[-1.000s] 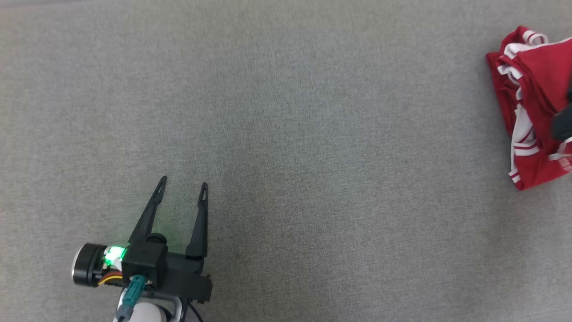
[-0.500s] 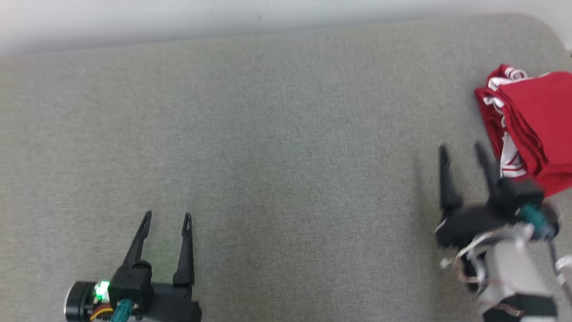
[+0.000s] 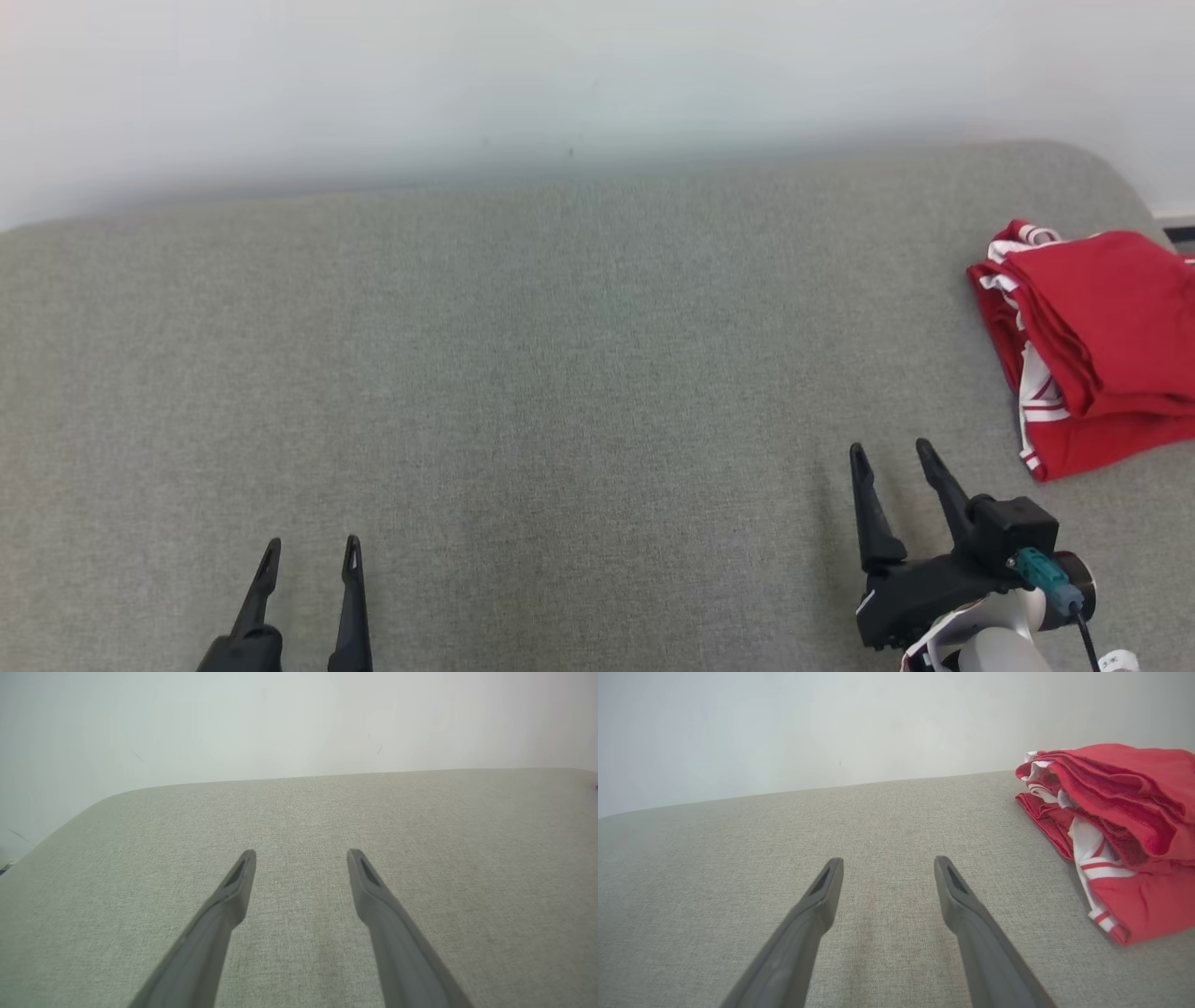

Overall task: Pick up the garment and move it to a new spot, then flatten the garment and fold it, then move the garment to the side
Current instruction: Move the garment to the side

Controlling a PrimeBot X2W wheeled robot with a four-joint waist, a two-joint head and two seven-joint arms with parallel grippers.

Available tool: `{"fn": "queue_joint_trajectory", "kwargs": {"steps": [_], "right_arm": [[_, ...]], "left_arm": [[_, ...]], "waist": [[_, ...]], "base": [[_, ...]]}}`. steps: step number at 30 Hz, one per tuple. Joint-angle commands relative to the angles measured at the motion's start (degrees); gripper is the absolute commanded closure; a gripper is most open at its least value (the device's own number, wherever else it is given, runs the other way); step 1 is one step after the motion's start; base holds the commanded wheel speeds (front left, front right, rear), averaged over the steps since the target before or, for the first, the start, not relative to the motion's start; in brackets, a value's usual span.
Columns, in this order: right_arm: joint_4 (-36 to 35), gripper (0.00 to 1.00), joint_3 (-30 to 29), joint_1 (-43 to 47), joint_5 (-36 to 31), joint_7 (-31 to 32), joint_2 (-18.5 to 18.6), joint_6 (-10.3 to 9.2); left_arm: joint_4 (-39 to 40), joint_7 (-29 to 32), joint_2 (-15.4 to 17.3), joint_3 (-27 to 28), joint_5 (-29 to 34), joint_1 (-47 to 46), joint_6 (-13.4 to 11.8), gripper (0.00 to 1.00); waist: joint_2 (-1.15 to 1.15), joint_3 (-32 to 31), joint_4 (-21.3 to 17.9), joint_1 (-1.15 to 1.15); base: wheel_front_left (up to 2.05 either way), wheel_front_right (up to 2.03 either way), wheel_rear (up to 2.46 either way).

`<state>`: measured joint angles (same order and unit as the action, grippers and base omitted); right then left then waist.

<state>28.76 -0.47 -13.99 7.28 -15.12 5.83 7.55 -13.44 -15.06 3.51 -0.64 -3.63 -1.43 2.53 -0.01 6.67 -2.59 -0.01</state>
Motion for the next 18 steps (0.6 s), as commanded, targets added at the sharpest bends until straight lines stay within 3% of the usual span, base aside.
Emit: {"fn": "queue_joint_trajectory", "kwargs": {"steps": [1,18], "right_arm": [[-0.02,0.0,0.45,1.19,0.11,0.04,-0.68,-0.17],[0.18,0.0,2.57,4.98,-0.42,0.04,-2.51,-0.17]], "left_arm": [[0.17,-0.14,-0.34,0.53,-0.57,1.48,-0.17,0.0],[1.43,-0.13,-0.62,3.06,-0.28,6.52,-0.13,0.0]], "waist": [[0.01,-2.9,0.24,0.01],[0.01,-9.27,0.17,0.01]], "base": [[0.0,0.0,0.0],[0.0,0.0,0.0]]}}
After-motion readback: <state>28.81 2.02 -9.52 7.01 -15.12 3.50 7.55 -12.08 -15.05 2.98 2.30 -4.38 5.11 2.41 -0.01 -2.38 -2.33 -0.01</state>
